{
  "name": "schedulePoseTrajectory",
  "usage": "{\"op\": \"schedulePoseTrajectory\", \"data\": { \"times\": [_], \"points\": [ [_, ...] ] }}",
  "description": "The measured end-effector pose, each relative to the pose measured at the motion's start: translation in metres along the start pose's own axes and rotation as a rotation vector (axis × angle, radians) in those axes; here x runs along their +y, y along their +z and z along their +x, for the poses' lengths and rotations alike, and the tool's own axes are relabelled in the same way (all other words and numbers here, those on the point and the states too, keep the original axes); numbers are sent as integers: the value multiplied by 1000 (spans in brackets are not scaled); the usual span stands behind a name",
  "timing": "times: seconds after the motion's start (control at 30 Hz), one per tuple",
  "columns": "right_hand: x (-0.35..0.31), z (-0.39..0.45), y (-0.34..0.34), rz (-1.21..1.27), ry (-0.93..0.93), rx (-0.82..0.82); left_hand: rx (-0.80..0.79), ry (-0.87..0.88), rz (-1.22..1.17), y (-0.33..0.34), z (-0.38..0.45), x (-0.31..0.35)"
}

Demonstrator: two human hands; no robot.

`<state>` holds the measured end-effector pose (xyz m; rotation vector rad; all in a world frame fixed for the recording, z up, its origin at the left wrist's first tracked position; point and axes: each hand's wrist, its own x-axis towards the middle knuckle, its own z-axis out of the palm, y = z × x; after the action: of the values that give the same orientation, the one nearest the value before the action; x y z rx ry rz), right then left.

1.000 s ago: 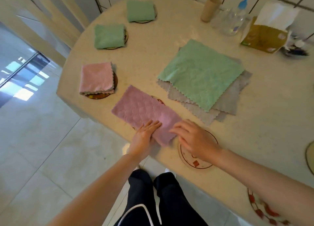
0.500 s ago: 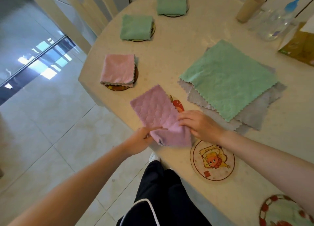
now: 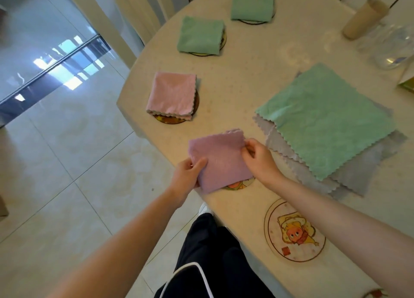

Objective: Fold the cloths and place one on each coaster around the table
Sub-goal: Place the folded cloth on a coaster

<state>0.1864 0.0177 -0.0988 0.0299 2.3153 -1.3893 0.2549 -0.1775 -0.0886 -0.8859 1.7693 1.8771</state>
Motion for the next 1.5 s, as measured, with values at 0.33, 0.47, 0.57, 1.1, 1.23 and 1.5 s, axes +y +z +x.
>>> {"op": "schedulePoseTrajectory", "data": {
  "times": [0.33, 0.47, 0.57, 1.1, 1.23, 1.5],
  "points": [
    [-5, 27, 17, -379, 83, 76, 75, -10, 64, 4, 10, -13],
    [-3, 25, 19, -439, 37, 80, 197, 98, 192, 10, 5, -15],
    [-3, 24, 18, -493, -21, 90, 371, 283, 499, 11, -3, -14],
    [-14, -8, 16, -558, 122, 32, 339, 188, 527, 11, -2, -7],
    [-23, 1, 13, -236, 331, 6, 395, -58, 42, 16, -3, 1],
    [-36, -10, -4, -132, 276, 18, 382, -50, -101, 15, 6, 20]
  ]
}}
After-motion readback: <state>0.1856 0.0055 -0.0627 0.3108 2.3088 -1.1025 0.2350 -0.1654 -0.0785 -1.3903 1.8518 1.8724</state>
